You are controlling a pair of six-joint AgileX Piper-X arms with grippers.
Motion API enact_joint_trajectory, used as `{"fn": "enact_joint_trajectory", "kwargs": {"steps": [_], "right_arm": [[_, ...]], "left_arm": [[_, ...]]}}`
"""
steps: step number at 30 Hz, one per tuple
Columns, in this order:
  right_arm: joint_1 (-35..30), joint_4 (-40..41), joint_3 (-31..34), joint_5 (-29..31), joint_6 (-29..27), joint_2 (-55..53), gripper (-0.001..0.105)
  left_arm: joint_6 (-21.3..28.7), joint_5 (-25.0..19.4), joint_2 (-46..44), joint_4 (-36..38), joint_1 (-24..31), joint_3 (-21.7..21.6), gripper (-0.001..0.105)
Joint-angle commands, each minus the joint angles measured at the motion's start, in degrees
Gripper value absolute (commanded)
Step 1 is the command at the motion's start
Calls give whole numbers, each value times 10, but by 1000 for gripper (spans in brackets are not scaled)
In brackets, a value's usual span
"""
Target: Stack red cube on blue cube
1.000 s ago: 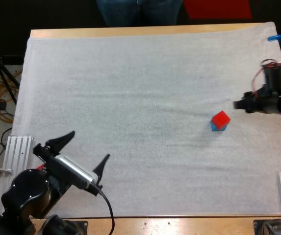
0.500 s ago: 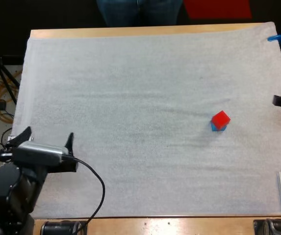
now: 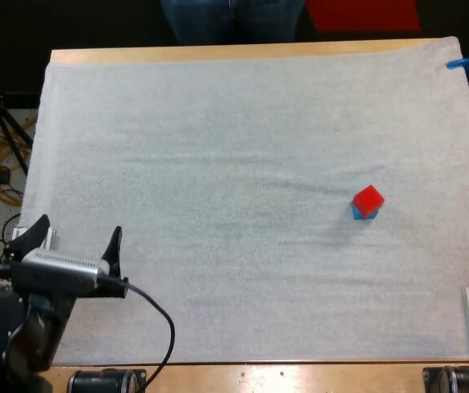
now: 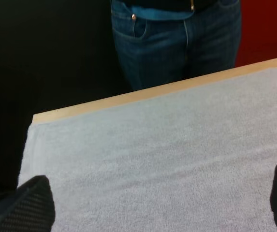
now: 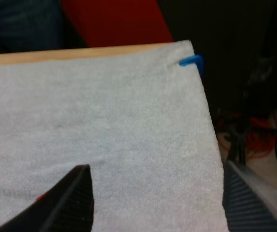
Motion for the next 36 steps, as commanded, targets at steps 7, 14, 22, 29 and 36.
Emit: {"fn": "enact_joint_trajectory", "kwargs": {"steps": [7, 14, 22, 29, 36], "right_arm": [[0, 0, 84, -5, 29, -165, 57], [0, 0, 142, -5, 29, -308, 57], [0, 30, 174, -16, 29, -335, 57], [0, 22, 187, -16, 33, -337, 57], [0, -32, 213, -16, 28, -337, 57]], "left_arm": [[-8, 24, -49, 27, -2, -4, 87], [5, 36, -117, 46, -2, -1, 87], [7, 54, -227, 102, -2, 38, 87], [9, 54, -279, 182, 1, 58, 87], [8, 49, -279, 77, 1, 116, 87]]}}
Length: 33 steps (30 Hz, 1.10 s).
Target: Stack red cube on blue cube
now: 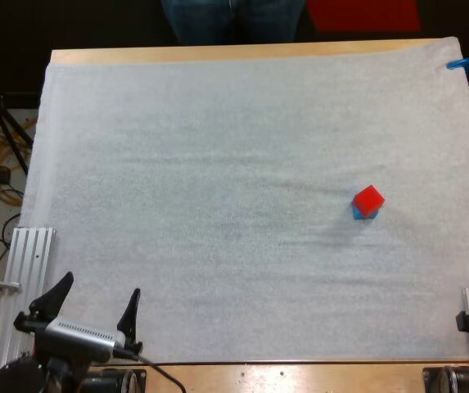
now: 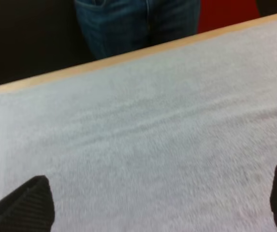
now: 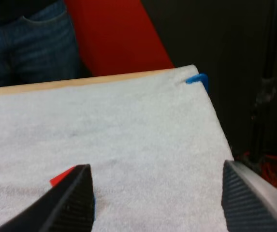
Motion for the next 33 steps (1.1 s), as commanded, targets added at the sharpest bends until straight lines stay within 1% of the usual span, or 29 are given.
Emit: {"fn": "enact_joint_trajectory", "kwargs": {"steps": [1, 4, 10, 13, 33], "right_arm": [[0, -16, 10, -6, -5, -18, 57], [0, -19, 31, -6, -5, -18, 57], [0, -14, 74, -6, 0, -18, 57], [0, -14, 91, -6, 13, -18, 57], [0, -14, 92, -6, 17, -18, 57]], "left_arm": [[0, -2, -76, -29, 0, 12, 87], [0, -2, -76, -56, 0, 41, 87], [0, -2, -76, -60, 0, 83, 87], [-2, -2, -76, -66, 0, 103, 87], [-2, -2, -76, -71, 0, 105, 87]]}}
